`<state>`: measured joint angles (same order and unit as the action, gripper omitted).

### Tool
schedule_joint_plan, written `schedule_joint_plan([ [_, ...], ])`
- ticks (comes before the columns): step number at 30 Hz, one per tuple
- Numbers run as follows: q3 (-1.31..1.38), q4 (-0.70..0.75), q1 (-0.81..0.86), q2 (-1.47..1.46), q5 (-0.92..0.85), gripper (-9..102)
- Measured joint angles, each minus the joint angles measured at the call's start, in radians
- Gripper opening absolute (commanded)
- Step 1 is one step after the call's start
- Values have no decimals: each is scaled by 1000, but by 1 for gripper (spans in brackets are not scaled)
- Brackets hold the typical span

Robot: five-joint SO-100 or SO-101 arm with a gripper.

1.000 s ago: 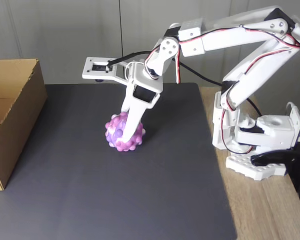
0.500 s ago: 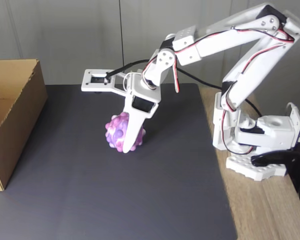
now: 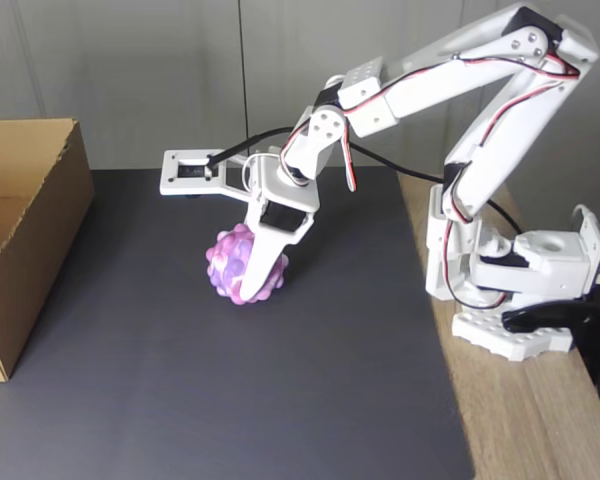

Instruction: Grasp a ball and put it in the box.

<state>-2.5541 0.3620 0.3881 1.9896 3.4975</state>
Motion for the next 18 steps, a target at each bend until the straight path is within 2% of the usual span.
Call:
schedule_joint_plan([
  [18,-2,34,-3,103,-3,20],
])
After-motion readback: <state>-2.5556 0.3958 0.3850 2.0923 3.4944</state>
